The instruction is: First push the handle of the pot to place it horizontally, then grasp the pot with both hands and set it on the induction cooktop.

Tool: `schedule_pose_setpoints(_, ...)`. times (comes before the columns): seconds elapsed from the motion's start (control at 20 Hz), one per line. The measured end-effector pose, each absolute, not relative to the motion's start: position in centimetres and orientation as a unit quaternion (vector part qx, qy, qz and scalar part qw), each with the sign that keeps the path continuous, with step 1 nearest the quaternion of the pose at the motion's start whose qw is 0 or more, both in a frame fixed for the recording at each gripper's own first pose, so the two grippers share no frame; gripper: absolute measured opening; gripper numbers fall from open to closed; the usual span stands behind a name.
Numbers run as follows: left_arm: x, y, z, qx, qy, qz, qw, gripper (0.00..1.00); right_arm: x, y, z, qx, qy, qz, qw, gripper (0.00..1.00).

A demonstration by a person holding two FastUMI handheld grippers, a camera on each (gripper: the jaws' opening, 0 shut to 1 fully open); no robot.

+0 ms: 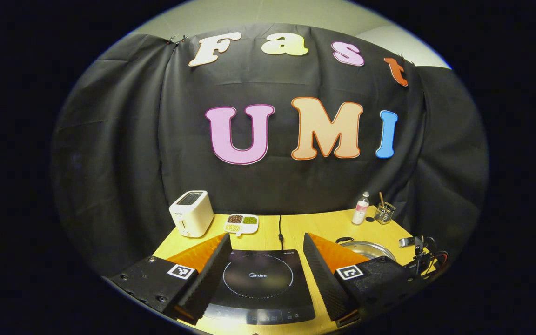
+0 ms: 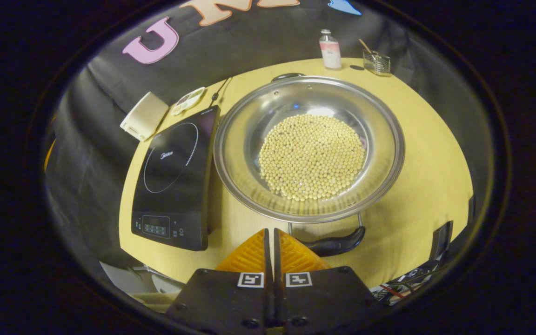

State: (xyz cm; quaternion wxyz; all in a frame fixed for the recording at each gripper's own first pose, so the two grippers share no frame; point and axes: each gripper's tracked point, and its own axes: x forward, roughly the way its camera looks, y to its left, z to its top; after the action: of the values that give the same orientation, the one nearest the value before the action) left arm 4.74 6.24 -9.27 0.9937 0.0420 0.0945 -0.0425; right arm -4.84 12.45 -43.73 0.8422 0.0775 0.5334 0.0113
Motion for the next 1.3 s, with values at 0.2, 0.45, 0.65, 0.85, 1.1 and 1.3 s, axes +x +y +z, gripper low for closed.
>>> schedule_pose_setpoints(0.2,5.2,5.6,-9.5,0.042,0.100,-0.039,0.993,0.91,-4.8,11.8,-44.0,0.074,0.539,0.015,0.839,0.03)
schedule_pose_setpoints(0.45,5.2,3.7,-9.6,0.037,0.103,-0.050,0.993,0.95,-5.2,9.4,-44.0,0.073,0.543,-0.006,0.837,0.00)
schedule_pose_setpoints(0.65,5.2,2.1,-10.0,0.031,0.108,-0.058,0.992,0.95,-4.8,7.0,-43.9,0.069,0.537,-0.027,0.840,0.03)
schedule_pose_setpoints(0.85,5.0,0.8,-10.0,0.029,0.106,-0.061,0.992,0.95,-4.7,5.1,-43.7,0.077,0.533,-0.046,0.841,0.02)
schedule_pose_setpoints(1.1,4.8,0.3,-10.1,0.030,0.105,-0.047,0.993,0.95,-4.4,3.5,-43.8,0.085,0.534,-0.050,0.840,0.03)
schedule_pose_setpoints(1.3,4.7,0.3,-10.3,0.028,0.107,-0.032,0.993,0.95,-4.0,2.1,-43.8,0.085,0.534,-0.055,0.839,0.02)
